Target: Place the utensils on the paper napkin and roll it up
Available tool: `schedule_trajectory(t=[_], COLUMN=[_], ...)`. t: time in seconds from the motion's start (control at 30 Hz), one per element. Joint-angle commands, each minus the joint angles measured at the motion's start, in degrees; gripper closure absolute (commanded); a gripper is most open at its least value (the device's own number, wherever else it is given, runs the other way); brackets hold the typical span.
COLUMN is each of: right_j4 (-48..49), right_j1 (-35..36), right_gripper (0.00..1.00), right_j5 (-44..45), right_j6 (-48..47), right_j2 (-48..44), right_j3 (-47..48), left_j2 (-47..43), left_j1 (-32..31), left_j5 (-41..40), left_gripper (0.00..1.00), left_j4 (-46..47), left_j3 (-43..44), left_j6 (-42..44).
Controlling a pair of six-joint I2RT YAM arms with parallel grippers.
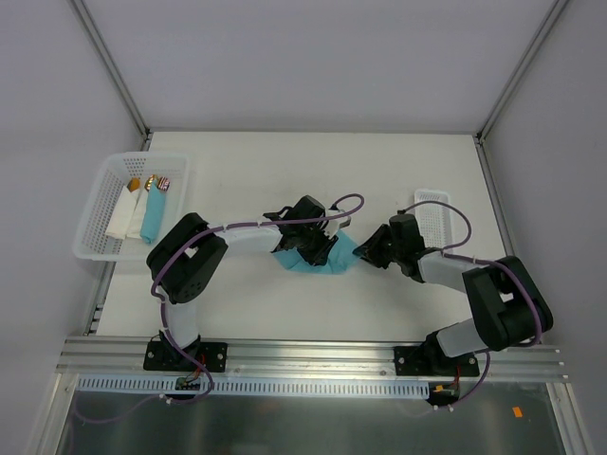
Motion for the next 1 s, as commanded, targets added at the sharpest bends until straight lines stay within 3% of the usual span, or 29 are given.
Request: schedule_trajectory(t=[0.0,0.03,0.13,0.4,0.97], right_j4=[0.58,0.58,0.76,0.58,11.83], right_j1=[-0.22,-0.22,-0.14,0.30,4.87], right_gripper=[0.81,0.88,0.94,0.98,1.00], right_j5=[-0.09,-0.09,-1.14,-4.74,-8.88], right_j6=[-1.44,-1.62,-1.97,-1.80,9.36], right_j2=[-2.16,-3.47,-5.15,-3.75,6.97], right_j3=[0.75,0.84,1.54,6.11,6.20], left_j2=[1.33,1.33,1.50,2.12,2.82], left_j1=[0.80,0.89,0.89,1.33,1.86], left_j5=[0.39,0.48,0.48,1.09,2.50], left_gripper=[0.75,0.75,0.75,0.76,0.76], left_j4=[-2.60,-2.60,-2.60,-2.87,-3.22], left_j3=[0.26,0.26,0.44,1.40,1.76], left_j6=[-0.23,-0.23,-0.32,-1.02,-2.08])
